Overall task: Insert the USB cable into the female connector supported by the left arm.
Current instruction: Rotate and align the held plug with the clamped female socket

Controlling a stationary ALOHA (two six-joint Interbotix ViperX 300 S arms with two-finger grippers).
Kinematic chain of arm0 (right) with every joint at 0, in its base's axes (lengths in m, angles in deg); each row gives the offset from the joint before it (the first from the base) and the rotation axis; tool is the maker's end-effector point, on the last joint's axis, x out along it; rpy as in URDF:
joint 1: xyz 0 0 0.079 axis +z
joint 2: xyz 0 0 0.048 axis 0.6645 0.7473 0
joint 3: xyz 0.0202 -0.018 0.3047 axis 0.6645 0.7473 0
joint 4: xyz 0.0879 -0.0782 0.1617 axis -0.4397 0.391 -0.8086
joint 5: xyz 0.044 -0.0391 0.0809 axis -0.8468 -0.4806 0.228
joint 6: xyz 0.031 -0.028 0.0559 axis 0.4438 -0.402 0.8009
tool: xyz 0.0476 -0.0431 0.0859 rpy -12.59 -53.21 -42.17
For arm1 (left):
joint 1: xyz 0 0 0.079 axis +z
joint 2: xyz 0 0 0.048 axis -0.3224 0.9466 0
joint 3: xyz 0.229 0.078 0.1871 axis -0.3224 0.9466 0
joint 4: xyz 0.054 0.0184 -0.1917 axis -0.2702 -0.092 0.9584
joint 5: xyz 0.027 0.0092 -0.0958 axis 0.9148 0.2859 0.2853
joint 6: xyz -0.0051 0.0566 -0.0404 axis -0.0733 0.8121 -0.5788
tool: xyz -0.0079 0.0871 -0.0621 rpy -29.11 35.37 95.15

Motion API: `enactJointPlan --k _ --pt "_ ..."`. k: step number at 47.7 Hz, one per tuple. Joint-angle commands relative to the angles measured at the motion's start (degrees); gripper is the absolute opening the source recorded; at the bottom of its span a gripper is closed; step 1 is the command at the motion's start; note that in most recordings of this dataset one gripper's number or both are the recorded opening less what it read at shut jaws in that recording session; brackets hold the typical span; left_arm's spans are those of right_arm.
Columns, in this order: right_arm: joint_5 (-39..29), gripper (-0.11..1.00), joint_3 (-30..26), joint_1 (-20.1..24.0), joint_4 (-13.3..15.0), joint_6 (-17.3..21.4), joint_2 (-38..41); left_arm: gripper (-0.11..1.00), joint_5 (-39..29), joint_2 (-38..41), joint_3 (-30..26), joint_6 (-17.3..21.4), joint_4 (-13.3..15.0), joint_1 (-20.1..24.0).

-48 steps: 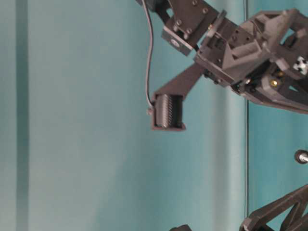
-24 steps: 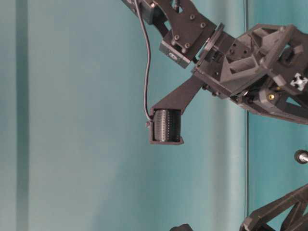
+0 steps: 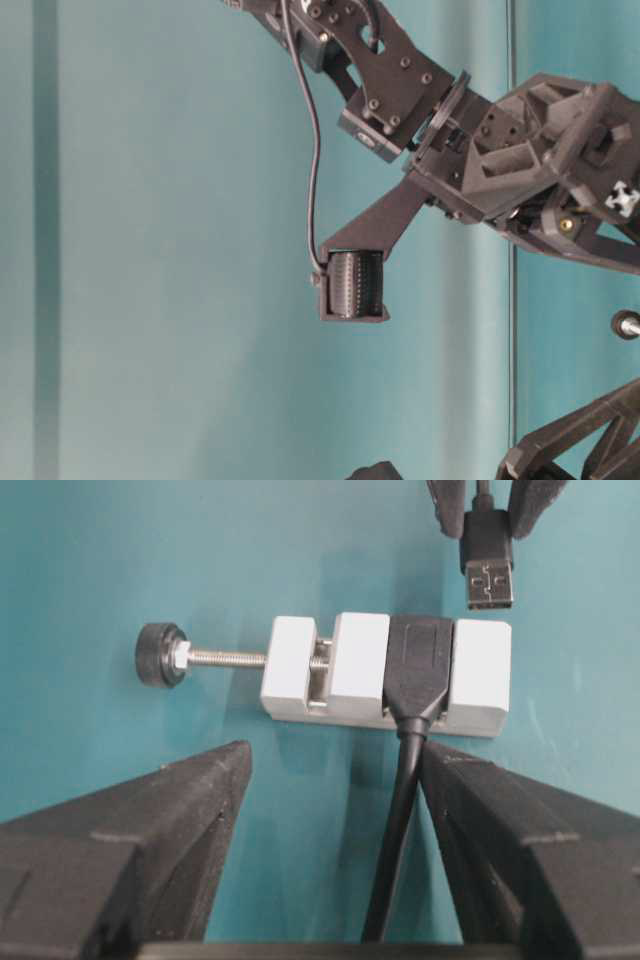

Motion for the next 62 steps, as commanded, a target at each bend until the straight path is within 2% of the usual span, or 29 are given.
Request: enactJointPlan --k 1,12,19,28,46,50,53,55,62 --pt "-0.7 0.22 -1.8 -0.2 0.2 0.1 -0.7 0.77 -0.2 -0.5 -0.7 -0.8 -0.1 0.0" --pt "-5.1 0.22 -3.7 -0.1 0.2 1.5 -0.3 0.77 -0.6 -0.5 -0.6 -0.7 -0.1 0.0" --pt "-5.5 0.22 -4.0 0.0 0.2 1.8 -0.3 0.77 -0.5 -0.5 -0.5 -0.8 -0.1 0.0" --pt "-6.9 0.22 -5.0 0.1 0.3 4.6 0.1 0.78 -0.6 -0.5 -0.7 -0.9 -0.1 0.0" --pt "-14.2 0.22 -10.5 0.2 0.9 4.8 3.7 0.78 -0.6 -0.5 0.3 -0.5 -0.1 -0.2" --pt "-15.9 0.22 -11.7 0.1 3.7 6.3 4.3 0.78 -0.6 -0.5 0.6 -0.6 -0.1 -0.2" --pt "-17.2 0.22 -12.4 0.2 6.5 9.3 4.4 0.77 -0.6 -0.5 0.9 -0.6 -0.1 -0.2" --pt "-18.3 0.22 -12.8 0.4 9.3 12.0 4.4 0.78 -0.6 -0.5 1.1 -0.6 -0.1 -0.2" --pt "-23.5 0.22 -14.3 1.9 22.0 23.6 4.4 0.78 -0.6 -0.5 1.3 -0.5 -0.1 -0.2"
